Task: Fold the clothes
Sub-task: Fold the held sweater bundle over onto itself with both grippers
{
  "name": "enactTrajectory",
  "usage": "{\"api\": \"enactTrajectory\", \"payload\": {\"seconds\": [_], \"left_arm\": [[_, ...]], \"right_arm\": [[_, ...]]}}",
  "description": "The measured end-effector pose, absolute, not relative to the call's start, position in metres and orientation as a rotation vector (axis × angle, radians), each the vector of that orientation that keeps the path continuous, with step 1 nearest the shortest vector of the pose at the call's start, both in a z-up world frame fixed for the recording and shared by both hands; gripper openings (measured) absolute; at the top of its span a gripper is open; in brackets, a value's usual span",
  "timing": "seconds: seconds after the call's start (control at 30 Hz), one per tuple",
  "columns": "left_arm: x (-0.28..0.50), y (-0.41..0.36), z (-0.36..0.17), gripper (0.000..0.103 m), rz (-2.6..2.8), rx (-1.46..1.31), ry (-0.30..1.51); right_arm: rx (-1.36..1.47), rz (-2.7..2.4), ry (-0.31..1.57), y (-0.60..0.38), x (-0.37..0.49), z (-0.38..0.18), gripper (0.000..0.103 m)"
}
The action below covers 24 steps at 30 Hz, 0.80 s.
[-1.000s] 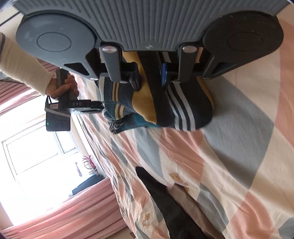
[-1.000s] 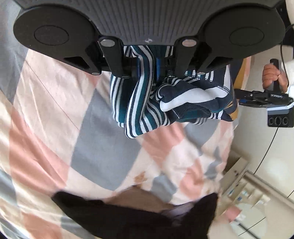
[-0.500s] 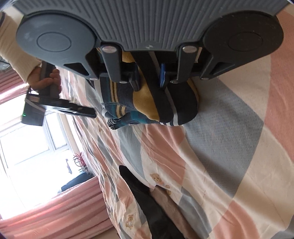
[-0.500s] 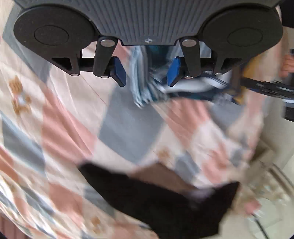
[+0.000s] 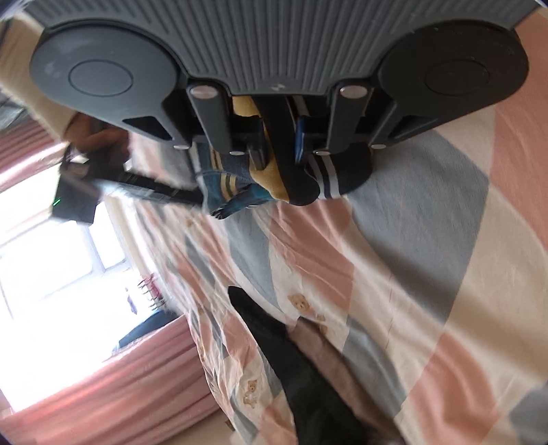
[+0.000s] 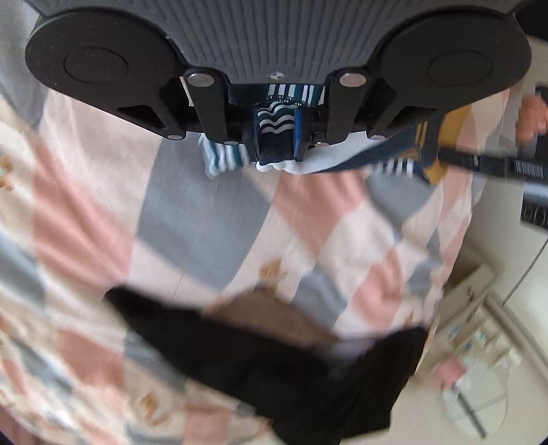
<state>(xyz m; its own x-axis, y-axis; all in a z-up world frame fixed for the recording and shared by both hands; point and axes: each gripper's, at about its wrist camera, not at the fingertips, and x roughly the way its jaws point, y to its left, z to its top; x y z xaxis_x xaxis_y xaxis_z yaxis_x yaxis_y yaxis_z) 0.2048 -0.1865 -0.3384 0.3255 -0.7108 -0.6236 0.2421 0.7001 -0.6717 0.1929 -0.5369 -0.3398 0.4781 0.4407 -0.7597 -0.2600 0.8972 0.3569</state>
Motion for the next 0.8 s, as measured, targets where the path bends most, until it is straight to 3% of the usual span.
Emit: {"api": "enactTrajectory", "payload": {"seconds": [0.2, 0.63, 0.8], "left_arm": [[0.223, -0.196, -0.355, 0.013, -0.599, -0.44, 1.114], [0.222, -0.195, -0.344, 0.013, -0.577, -0.37, 1.126], [0.21, -0.176, -0.303, 0.006, -0.526, -0.27, 1.04]], "right_arm": [[0.22, 0.271, 1.047, -0.524, 0.207, -0.377, 0.017], [0.179, 0.233, 1.083, -0.515, 0.211, -0.375, 0.019], [0.173, 0.234, 1.107, -0.515, 0.216, -0.375, 0.02]]}}
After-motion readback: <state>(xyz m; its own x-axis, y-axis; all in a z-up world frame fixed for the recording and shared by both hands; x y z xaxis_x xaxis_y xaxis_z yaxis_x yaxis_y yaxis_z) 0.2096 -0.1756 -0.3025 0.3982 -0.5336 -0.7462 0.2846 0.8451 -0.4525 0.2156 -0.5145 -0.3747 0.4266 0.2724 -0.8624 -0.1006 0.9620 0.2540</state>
